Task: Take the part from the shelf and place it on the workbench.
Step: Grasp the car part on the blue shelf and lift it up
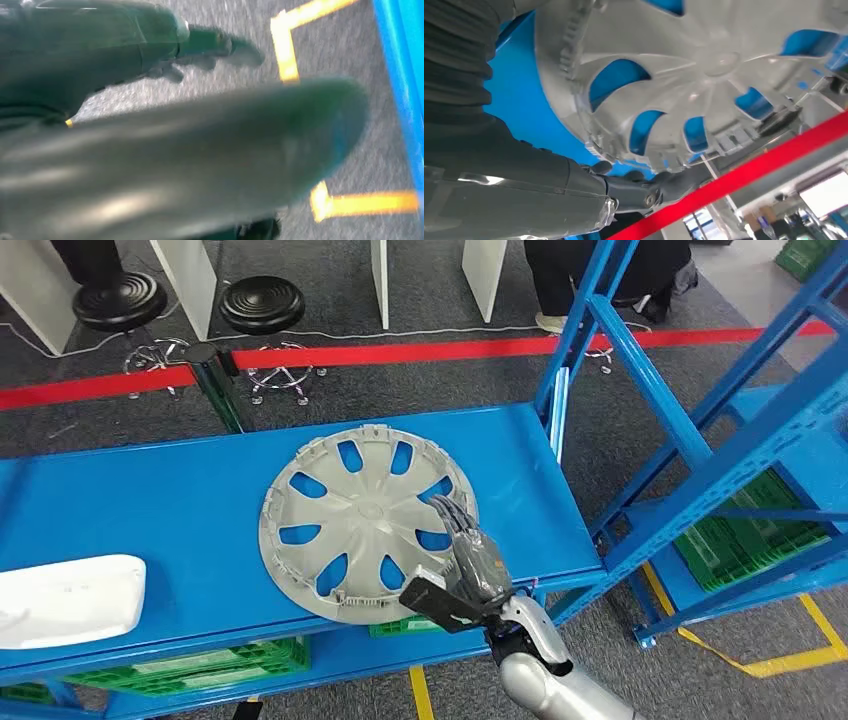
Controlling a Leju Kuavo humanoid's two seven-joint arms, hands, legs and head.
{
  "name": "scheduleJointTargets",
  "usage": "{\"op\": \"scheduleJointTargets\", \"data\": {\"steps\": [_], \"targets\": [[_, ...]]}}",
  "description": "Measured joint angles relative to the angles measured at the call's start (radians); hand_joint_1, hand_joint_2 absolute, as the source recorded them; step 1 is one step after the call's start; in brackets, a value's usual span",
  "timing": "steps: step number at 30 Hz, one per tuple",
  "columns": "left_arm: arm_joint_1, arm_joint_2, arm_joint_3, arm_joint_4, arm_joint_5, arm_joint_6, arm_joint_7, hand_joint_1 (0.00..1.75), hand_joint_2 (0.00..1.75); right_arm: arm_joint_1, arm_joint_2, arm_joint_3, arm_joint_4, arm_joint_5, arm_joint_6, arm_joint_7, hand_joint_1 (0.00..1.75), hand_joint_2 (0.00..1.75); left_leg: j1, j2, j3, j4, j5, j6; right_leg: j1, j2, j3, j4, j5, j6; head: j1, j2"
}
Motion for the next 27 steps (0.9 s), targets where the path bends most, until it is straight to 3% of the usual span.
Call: {"op": "scheduleJointTargets", "data": {"steps": [3, 8, 14, 19, 27], "targets": [[-0.006, -0.003, 0.000, 0.000, 0.000, 0.000, 0.000, 0.00, 0.00, -0.014, -0.001, 0.002, 0.000, -0.008, 0.006, 0.004, 0.00, 1.75, -0.002, 0.000, 0.001, -0.001, -0.001, 0.000, -0.005, 0.000, 0.005, -0.006, -0.014, 0.012, 0.000, 0.000], [-0.013, -0.003, 0.000, 0.000, 0.001, 0.003, 0.002, 0.00, 0.00, -0.023, 0.000, 0.014, 0.006, -0.017, 0.022, 0.006, 0.00, 1.75, -0.017, 0.000, 0.001, 0.002, -0.011, 0.002, -0.022, -0.001, 0.045, -0.056, -0.083, 0.027, -0.009, 0.000], [-0.015, -0.003, 0.000, 0.000, -0.005, 0.002, 0.009, 0.00, 0.00, -0.038, -0.003, 0.031, 0.014, -0.053, 0.094, 0.002, 0.00, 1.75, -0.018, 0.001, 0.010, -0.001, -0.009, 0.001, -0.021, -0.001, 0.053, -0.056, -0.085, 0.026, -0.021, 0.000], [-0.027, -0.005, -0.001, -0.001, -0.026, -0.003, 0.028, 0.00, 0.00, -0.073, -0.004, 0.054, 0.034, -0.143, 0.183, -0.005, 0.00, 1.75, -0.017, 0.002, 0.012, -0.001, -0.007, -0.001, -0.022, -0.001, 0.055, -0.056, -0.083, 0.025, -0.021, 0.000], [-0.041, -0.013, -0.003, -0.001, -0.038, -0.017, 0.043, 0.00, 0.00, -0.163, -0.002, 0.081, 0.139, -0.270, 0.211, -0.031, 0.00, 1.75, -0.019, 0.004, 0.012, -0.001, -0.005, 0.001, -0.023, 0.000, 0.057, -0.058, -0.081, 0.025, -0.019, 0.000]]}}
